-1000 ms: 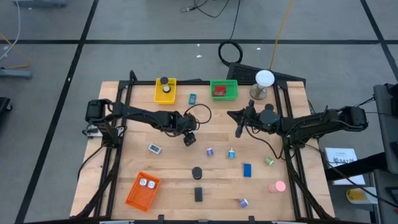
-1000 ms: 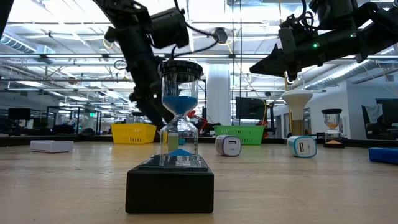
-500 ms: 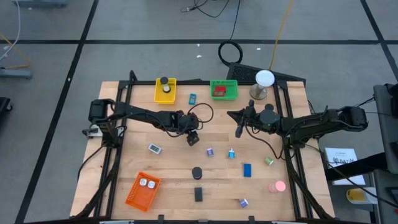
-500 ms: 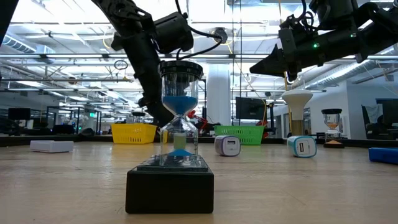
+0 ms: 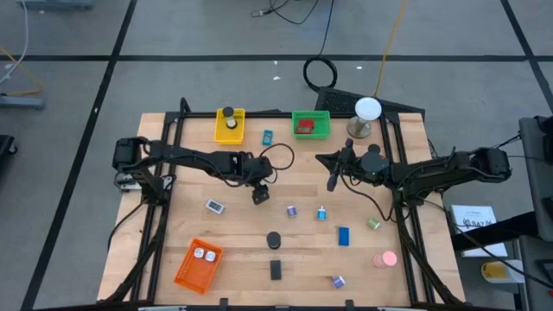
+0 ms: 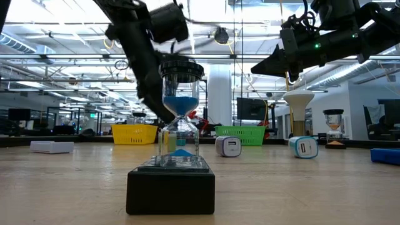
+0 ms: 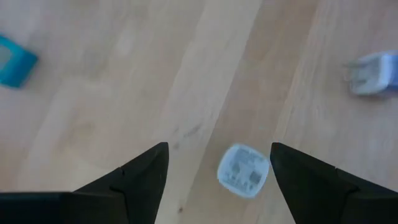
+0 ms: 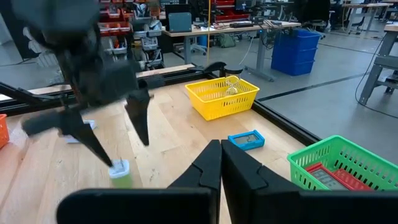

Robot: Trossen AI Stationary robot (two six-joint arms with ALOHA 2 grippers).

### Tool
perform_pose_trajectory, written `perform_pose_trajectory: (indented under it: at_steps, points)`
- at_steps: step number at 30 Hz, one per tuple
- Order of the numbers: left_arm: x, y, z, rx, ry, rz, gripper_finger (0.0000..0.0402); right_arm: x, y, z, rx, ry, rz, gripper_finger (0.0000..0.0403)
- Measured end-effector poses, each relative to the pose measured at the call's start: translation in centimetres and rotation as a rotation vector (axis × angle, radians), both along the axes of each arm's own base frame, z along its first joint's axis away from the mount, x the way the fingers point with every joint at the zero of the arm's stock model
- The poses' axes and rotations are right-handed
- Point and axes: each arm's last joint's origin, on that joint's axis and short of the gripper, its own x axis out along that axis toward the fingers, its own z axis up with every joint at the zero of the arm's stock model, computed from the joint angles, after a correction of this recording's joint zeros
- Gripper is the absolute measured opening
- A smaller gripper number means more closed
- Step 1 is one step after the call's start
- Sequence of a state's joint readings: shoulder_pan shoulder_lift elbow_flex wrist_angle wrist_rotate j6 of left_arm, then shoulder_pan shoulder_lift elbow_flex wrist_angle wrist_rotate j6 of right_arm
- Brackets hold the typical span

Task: Pick & Place Office items
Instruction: Put the left green charger adapter into the orange bin

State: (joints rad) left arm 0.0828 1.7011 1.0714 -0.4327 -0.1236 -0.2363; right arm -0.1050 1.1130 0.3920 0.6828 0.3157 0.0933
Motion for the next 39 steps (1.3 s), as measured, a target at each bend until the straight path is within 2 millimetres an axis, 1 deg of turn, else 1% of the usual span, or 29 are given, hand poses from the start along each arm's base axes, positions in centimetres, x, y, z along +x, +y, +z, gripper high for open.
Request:
perform_pose_trajectory:
  at_steps: [1,3,7,15,17,24,28,31,39]
  points:
    - [-0.2,0.0,0.4,0.005,-0.005,-0.005,0.0285,0.0,0.0,0.0,0.0,-0.001,0.0,0.0002]
    - [-0.3,0.0,0.6,0.006,-0.002,-0.003,0.0285,0.0,0.0,0.0,0.0,-0.001,0.001,0.0002]
    - [-0.1,-0.1,0.1,-0.017,0.002,-0.03,0.0285,0.0,0.0,0.0,0.0,0.0,0.003,0.0002]
    - [0.4,-0.7,-1.5,0.09,0.09,-0.275,0.0285,0.0,0.0,0.0,-0.003,0.005,0.003,0.0002]
    - [0.4,-0.7,-1.9,0.106,0.109,-0.313,0.0285,0.0,0.0,0.0,-0.003,0.004,0.004,0.0002]
    - [0.9,-0.7,-2.8,0.123,0.115,-0.35,0.0285,0.0,0.0,0.0,-0.003,0.001,0.004,0.0002]
    - [1.1,-0.7,-2.8,0.129,0.089,-0.347,0.0284,0.0,0.0,0.0,-0.003,0.003,0.004,0.0002]
    - [1.1,-0.7,-2.8,0.127,0.095,-0.335,0.0268,0.0,0.0,0.0,-0.003,0.004,0.004,0.0002]
    - [1.0,-1.1,-3.5,0.118,0.139,-0.35,0.0202,0.0,0.0,0.0,-0.003,0.004,0.004,0.0002]
